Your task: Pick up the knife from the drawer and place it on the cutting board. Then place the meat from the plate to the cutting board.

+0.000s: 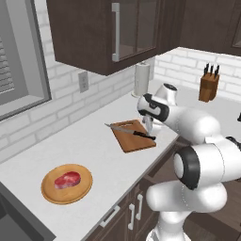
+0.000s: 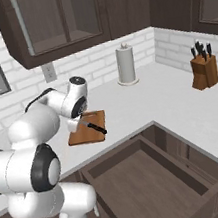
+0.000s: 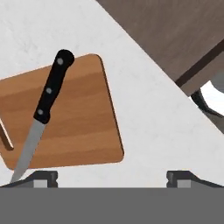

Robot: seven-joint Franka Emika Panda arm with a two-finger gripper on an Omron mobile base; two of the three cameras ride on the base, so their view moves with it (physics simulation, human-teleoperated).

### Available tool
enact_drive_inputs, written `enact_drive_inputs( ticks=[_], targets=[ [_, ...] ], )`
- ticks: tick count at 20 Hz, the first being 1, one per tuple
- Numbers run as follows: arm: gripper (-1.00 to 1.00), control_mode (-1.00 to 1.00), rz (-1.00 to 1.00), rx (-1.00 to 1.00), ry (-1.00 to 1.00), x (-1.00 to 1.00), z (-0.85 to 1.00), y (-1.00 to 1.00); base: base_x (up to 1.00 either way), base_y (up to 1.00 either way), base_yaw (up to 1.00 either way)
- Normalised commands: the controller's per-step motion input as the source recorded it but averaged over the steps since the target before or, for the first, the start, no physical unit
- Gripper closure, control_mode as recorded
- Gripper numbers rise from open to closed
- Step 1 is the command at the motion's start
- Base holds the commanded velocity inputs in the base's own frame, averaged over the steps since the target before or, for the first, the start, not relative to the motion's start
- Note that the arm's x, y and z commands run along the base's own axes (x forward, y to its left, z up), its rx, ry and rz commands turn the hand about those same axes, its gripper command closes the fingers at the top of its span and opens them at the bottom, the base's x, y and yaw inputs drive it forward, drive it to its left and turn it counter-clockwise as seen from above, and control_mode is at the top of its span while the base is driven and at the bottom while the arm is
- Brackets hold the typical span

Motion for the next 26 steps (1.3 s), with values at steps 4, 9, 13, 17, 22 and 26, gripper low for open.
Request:
enact_drive_inputs(
  ticks=[4,9,13,17,22,26],
  targets=[
    [-1.00,-1.00,0.65,-0.10,0.02,-0.49,0.29,0.22,0.00,0.00,0.00],
    [-1.00,-1.00,0.65,-0.11,-0.02,-0.62,0.09,0.27,0.00,0.00,0.00],
    [-1.00,-1.00,0.64,-0.08,-0.12,-0.45,0.04,0.30,0.00,0.00,0.00],
    [-1.00,-1.00,0.58,-0.02,-0.12,-0.24,0.08,0.61,0.00,0.00,0.00],
    [-1.00,-1.00,0.45,0.00,-0.09,-0.22,0.01,0.81,0.00,0.00,0.00],
    [-1.00,-1.00,0.39,0.00,-0.06,-0.22,0.00,0.87,0.00,0.00,0.00]
  ],
)
